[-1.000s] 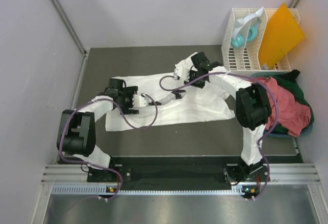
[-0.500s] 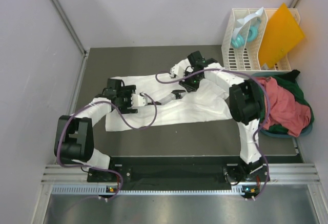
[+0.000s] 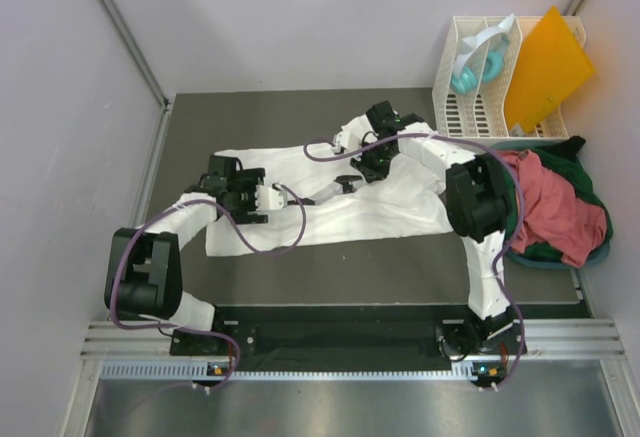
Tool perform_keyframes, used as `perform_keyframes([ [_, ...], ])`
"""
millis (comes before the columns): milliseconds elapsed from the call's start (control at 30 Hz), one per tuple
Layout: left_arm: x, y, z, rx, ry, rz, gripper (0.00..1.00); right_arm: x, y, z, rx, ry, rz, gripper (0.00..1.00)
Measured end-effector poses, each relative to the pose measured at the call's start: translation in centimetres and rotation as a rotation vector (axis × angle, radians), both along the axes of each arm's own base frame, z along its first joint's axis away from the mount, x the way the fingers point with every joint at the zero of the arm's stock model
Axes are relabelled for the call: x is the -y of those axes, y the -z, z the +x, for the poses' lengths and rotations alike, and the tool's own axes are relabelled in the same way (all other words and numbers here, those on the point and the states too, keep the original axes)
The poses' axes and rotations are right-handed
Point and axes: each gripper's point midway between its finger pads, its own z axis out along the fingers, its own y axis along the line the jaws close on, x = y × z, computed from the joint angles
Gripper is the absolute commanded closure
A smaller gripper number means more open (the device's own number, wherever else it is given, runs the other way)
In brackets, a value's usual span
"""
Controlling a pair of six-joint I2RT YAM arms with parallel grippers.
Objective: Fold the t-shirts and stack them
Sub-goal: Fold the flattened tshirt in 1/3 of the way
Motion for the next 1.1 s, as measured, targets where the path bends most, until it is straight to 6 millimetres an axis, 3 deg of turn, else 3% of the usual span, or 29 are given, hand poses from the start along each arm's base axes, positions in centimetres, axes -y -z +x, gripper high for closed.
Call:
perform_keyframes([
  [267,-0.1,0.0,0.0,0.003,0.0,0.008,0.08,0.3,0.1,0.1,-0.003,0.005,-0.001,0.95],
  [300,-0.1,0.0,0.0,0.003,0.0,0.009,0.08,0.4,0.1,0.1,-0.003,0.007,-0.001,1.0],
  [667,-0.5,0.3,-0.3,0.002,-0.004,0.026,0.08,1.0,0.6,0.0,-0.014,0.019,-0.016,1.0],
  [700,-0.5,0.4,-0.4,0.001,-0.003,0.027,0.08,1.1,0.5,0.0,-0.011,0.02,-0.02,0.91],
  [767,-0.5,0.4,-0.4,0.001,-0.003,0.028,0.08,1.3,0.5,0.2,-0.003,0.022,-0.029,0.64],
  [867,-0.5,0.4,-0.4,0.0,-0.001,0.028,0.08,1.5,0.4,0.6,0.015,0.025,-0.045,0.5],
  [1100,-0.5,0.5,-0.5,0.0,0.005,0.032,0.08,1.8,-0.4,1.1,0.046,0.034,-0.04,0.49],
])
